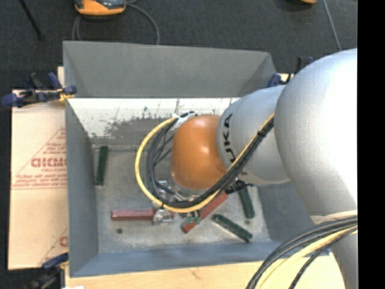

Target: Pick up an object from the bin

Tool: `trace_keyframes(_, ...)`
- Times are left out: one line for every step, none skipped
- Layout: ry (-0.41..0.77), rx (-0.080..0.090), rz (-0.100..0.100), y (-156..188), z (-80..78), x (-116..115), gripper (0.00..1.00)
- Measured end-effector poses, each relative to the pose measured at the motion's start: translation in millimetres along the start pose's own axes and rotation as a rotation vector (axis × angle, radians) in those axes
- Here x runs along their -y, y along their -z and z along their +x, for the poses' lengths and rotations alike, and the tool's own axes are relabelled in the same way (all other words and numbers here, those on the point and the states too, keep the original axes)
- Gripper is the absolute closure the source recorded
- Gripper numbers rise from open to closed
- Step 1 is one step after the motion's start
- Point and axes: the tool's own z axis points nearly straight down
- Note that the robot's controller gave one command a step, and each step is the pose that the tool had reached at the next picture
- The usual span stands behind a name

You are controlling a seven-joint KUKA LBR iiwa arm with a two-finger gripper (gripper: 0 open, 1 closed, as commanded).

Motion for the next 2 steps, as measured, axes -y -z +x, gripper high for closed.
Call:
trace_keyframes(-0.001,0.000,0.000,0,0.0,0,1.00)
trace_keyframes(0.015,-0.002,0.003,128,9.3,8,1.00)
